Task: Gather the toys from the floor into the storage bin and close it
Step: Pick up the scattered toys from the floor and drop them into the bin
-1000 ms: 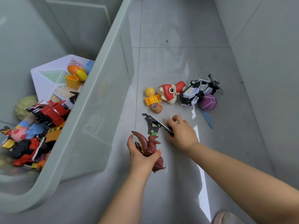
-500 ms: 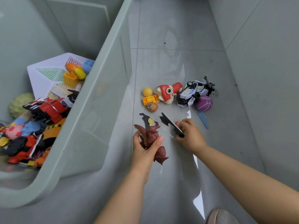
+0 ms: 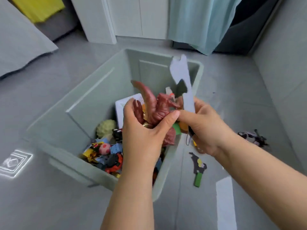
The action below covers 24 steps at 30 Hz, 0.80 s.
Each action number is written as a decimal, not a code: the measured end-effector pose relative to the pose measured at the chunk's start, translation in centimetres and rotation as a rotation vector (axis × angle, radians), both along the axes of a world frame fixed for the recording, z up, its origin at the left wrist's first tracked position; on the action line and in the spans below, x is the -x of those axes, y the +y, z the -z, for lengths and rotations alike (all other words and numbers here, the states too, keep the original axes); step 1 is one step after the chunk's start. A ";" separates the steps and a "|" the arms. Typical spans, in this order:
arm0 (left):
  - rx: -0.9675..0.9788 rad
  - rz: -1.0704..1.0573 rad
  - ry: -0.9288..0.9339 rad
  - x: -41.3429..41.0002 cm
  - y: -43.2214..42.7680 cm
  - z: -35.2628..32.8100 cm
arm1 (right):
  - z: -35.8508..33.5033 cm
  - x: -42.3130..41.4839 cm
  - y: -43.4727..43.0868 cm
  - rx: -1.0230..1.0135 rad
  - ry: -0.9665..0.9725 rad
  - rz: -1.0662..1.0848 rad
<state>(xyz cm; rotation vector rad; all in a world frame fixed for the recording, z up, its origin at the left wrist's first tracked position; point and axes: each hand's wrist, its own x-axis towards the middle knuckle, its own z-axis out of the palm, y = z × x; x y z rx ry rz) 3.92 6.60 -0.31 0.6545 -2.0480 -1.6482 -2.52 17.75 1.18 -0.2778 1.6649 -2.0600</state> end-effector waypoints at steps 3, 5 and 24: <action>0.017 -0.008 -0.213 -1.6 -5.6 2.0 | 1.5 -1.1 -5.7 -0.158 -0.200 -0.144; 0.042 0.007 -0.314 -2.4 -7.7 3.4 | 2.4 -1.8 -8.1 -0.210 -0.301 -0.167; -0.520 0.601 -0.133 0.8 14.0 5.2 | 7.1 1.1 18.0 -0.230 -0.312 0.700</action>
